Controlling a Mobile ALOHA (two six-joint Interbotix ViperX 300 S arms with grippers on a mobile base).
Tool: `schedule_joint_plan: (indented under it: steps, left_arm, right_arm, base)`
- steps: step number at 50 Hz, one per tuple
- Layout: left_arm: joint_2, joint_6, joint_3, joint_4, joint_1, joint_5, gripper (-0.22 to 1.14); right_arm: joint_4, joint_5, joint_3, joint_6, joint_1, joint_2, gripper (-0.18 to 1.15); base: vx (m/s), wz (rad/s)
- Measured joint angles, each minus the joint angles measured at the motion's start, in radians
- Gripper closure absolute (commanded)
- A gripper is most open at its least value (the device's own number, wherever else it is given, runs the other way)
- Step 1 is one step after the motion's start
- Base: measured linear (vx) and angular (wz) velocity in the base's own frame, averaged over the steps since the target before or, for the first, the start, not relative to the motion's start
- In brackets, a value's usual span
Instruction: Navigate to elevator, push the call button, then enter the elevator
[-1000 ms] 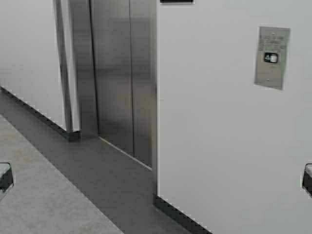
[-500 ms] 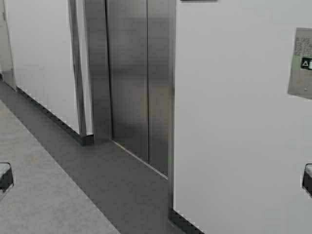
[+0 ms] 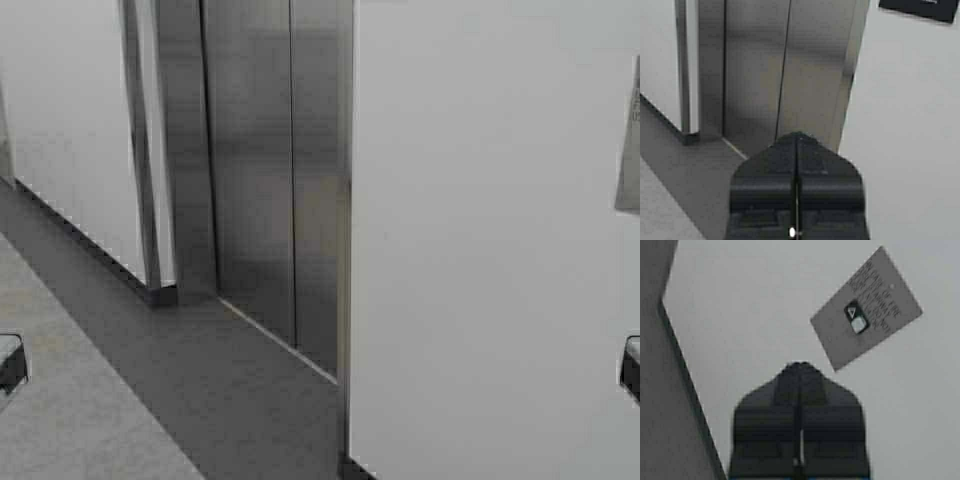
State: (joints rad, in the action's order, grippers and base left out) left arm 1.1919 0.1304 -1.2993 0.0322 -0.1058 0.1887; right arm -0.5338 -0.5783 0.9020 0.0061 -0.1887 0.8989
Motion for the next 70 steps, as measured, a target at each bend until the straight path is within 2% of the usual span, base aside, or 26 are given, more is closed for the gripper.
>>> schedule_joint_plan:
  steps: [12, 20, 35, 45, 55, 70]
  left_arm:
    - [0.002, -0.002, 0.009, 0.038, 0.002, -0.008, 0.90]
    - [0.003, -0.002, 0.017, 0.058, 0.000, -0.008, 0.90]
    - [0.032, -0.003, 0.020, 0.094, 0.002, -0.009, 0.90]
    - [0.064, 0.005, 0.021, 0.098, 0.000, -0.023, 0.90]
    - [0.080, 0.009, 0.023, 0.098, 0.002, -0.026, 0.90]
    - [0.086, 0.014, 0.023, 0.100, 0.000, -0.029, 0.90]
  right_arm:
    - [-0.078, -0.117, -0.008, -0.005, -0.025, -0.179, 0.91]
    - [-0.202, -0.193, -0.008, 0.054, -0.028, -0.279, 0.91]
    - [-0.620, -0.279, 0.066, 0.365, -0.075, -0.400, 0.91]
    - [-0.831, -0.284, 0.091, 0.543, -0.074, -0.523, 0.91]
    - [-0.985, -0.282, 0.072, 0.752, -0.025, -0.713, 0.91]
    - [-1.154, -0.268, 0.014, 0.870, 0.084, -0.874, 0.91]
  base:
    - [0.18, -0.01]
    - [0.12, 0.02]
    - [0.08, 0.05]
    - [0.03, 0.03]
    - [0.00, 0.00]
    - [0.00, 0.00]
